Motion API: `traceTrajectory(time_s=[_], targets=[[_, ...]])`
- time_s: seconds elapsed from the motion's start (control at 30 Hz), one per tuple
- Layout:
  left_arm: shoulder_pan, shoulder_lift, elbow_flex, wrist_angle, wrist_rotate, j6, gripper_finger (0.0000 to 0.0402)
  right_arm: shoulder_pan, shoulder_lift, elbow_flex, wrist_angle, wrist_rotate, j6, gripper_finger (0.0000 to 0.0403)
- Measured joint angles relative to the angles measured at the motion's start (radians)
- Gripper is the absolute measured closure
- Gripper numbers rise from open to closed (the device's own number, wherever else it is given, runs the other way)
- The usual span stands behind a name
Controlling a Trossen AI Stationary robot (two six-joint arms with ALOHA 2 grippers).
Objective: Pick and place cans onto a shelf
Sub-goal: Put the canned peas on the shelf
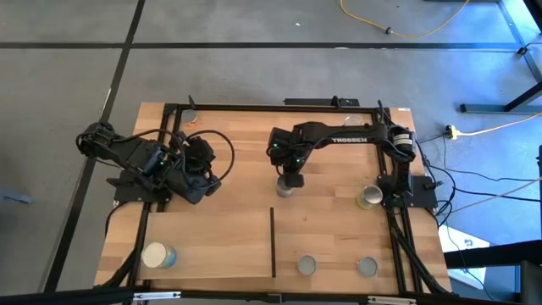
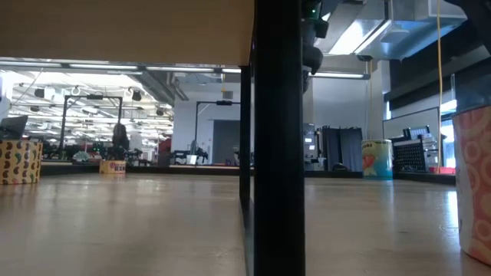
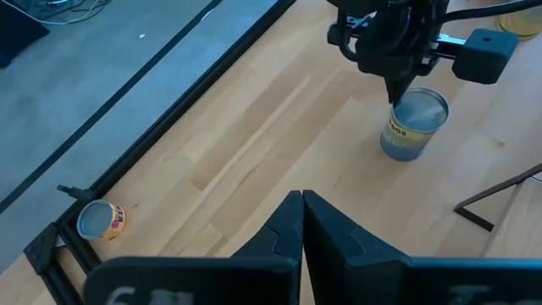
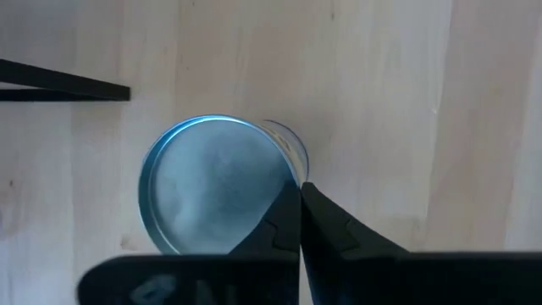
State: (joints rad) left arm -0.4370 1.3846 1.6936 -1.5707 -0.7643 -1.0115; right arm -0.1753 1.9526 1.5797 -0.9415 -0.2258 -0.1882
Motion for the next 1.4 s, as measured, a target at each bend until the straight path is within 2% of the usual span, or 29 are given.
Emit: traceTrajectory(time_s=[0.23,0.63,0.8,1.07,1.17,1.4], targets=[[0.000,0.000,0.000,0.000,0.000,0.001,0.0401,0.000,0.003,0.082,-0.057,0.093,-0.001,0.0401],[-0.008,0.000,0.000,0.000,0.000,0.028,0.0401,0.000,0.001,0.308,-0.178,0.092,-0.002,0.0403],[-0.008,0.000,0.000,0.000,0.000,0.038,0.0401,0.011,0.000,0.426,-0.240,0.147,0.001,0.0403],[-0.008,0.000,0.000,0.000,0.000,0.079,0.0401,0.058,-0.001,0.599,-0.294,0.164,0.054,0.0403],[-0.008,0.000,0.000,0.000,0.000,0.079,0.0401,0.086,-0.002,0.647,-0.312,0.212,0.058,0.0403],[-0.008,0.000,0.000,0.000,0.005,0.079,0.0401,0.144,-0.002,0.727,-0.315,0.216,0.132,0.0403]])
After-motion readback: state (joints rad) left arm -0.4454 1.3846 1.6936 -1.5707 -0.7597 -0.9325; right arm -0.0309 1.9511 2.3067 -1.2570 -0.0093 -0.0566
